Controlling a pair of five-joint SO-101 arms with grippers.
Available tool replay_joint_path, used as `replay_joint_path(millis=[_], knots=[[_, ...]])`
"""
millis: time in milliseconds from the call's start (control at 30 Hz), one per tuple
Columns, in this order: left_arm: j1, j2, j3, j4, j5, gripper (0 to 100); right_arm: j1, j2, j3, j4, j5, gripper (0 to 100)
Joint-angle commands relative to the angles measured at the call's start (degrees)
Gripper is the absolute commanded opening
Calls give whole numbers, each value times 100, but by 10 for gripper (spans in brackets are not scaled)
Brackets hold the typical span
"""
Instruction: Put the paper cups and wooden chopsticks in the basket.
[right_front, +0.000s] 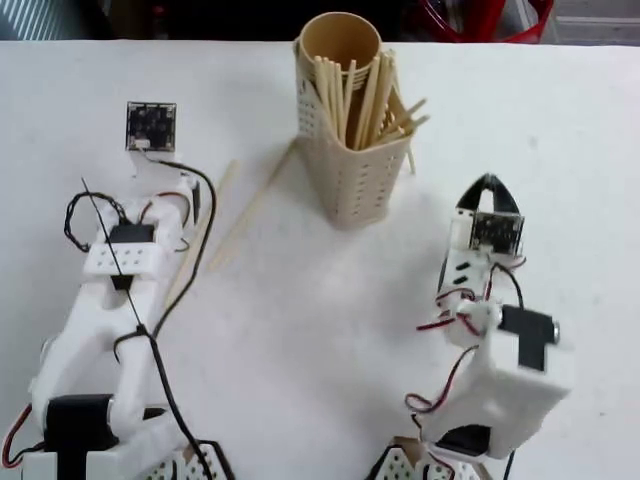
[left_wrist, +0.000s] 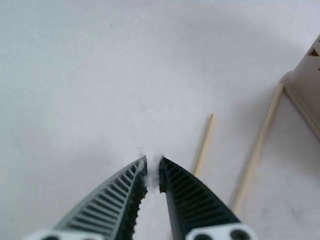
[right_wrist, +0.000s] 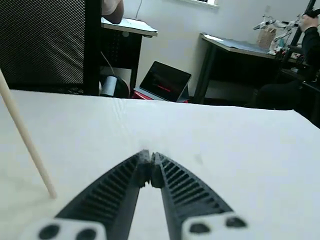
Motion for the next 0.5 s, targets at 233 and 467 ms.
replay_joint_path(millis=[233,467], knots=[[681,92,-730,1459,-905,68,-119,-4787,-1011,9798,-35,18],[813,2114,-2954,3684,-923,99,57,-6580,-1240,12312,615,18]])
